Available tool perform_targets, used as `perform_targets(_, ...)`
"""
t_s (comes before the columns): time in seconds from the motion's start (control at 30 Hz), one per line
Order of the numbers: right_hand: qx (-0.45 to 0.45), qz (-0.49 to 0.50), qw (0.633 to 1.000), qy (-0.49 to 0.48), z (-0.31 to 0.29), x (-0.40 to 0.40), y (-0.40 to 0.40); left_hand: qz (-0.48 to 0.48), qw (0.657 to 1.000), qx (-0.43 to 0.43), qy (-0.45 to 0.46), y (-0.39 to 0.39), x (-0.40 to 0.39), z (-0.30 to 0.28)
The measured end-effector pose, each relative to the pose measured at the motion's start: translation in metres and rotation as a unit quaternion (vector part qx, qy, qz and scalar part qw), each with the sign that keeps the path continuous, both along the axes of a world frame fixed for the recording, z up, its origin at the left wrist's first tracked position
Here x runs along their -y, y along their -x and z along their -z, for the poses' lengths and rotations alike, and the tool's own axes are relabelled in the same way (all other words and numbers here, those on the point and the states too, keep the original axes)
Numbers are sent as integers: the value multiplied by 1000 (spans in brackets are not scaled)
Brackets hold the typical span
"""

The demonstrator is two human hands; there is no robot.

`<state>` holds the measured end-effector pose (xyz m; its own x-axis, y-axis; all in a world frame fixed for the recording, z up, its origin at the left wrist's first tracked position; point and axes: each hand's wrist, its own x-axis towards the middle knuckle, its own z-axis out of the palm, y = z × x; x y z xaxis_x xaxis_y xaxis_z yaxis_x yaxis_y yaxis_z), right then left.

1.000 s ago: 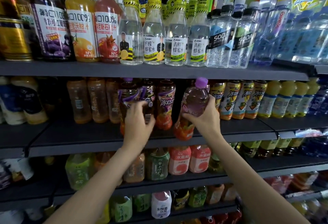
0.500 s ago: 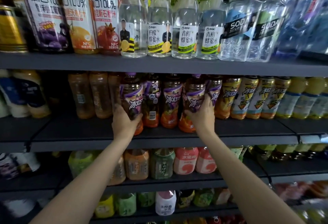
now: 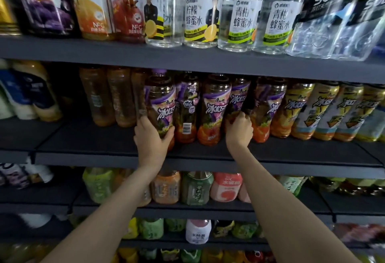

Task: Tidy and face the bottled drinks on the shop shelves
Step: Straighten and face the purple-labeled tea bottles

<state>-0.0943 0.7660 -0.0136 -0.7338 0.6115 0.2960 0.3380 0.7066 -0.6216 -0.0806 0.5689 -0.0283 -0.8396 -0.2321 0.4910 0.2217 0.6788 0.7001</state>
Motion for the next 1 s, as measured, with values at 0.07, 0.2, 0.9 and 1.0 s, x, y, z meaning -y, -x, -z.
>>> perform_targets(0.07, 3, 8, 1000, 7, -1, -4, 14, 2, 1000, 0, -7, 0, 0, 1)
perform_targets(0.2, 5, 4, 1000, 14, -2, -8, 37, 5, 1000, -2, -8, 0, 1, 2)
perform_targets(0.9, -134, -189, 972, 38, 13, 118, -22, 131, 985, 107, -28, -7, 44, -21)
perform_targets(1.0, -87, -132, 987, 39, 8, 123, -14, 146, 980, 129, -35, -7, 51, -24)
